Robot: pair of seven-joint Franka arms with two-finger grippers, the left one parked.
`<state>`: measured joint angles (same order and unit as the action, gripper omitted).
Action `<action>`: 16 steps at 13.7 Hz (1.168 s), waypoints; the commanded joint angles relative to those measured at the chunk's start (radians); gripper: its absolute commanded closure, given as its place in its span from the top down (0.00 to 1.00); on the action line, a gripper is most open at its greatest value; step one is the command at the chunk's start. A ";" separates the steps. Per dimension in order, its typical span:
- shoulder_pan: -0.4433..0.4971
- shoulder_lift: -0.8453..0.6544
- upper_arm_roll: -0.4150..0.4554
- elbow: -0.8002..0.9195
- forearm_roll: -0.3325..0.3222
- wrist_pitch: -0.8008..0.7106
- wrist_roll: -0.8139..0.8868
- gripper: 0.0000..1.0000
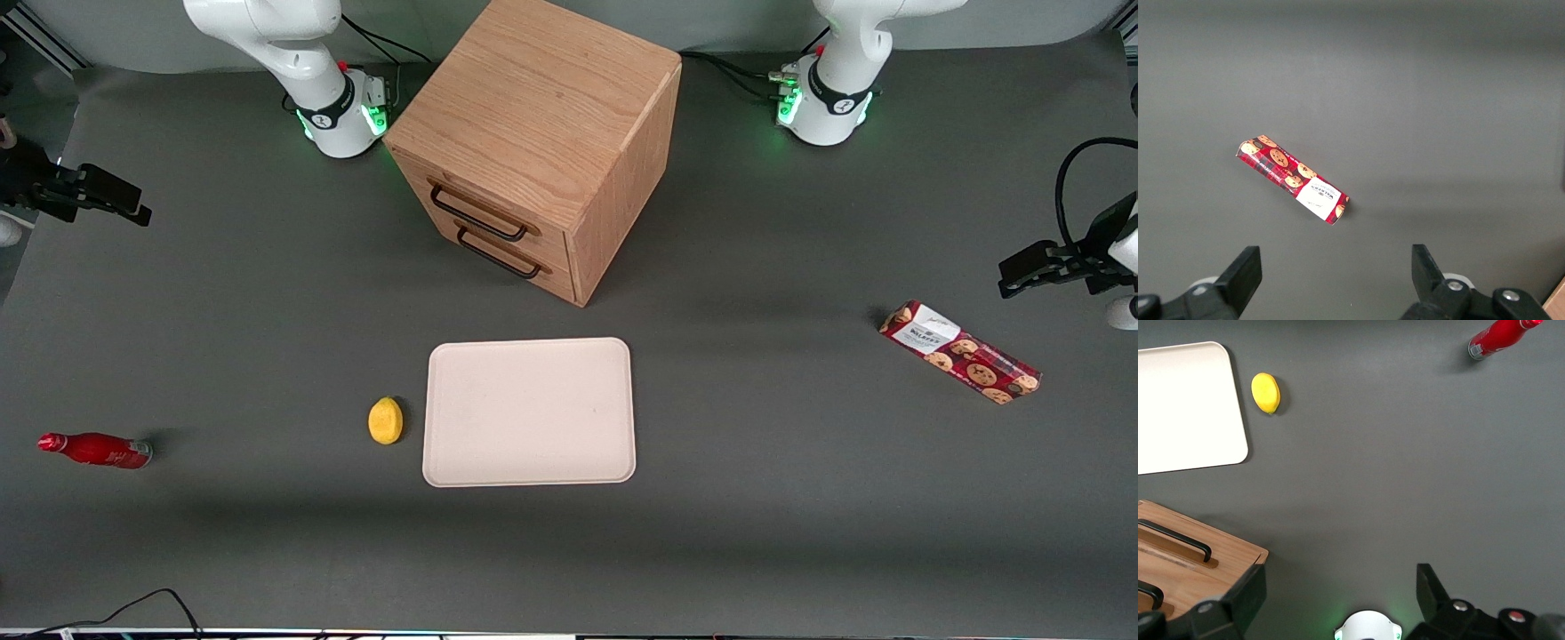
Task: Open upper drawer
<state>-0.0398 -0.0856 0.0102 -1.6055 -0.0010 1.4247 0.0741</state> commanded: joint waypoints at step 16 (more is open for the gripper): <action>0.006 -0.016 0.114 0.029 0.039 -0.101 -0.406 1.00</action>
<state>-0.0355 -0.0958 0.0764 -1.5924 0.0402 1.3474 -0.1965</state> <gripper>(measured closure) 0.000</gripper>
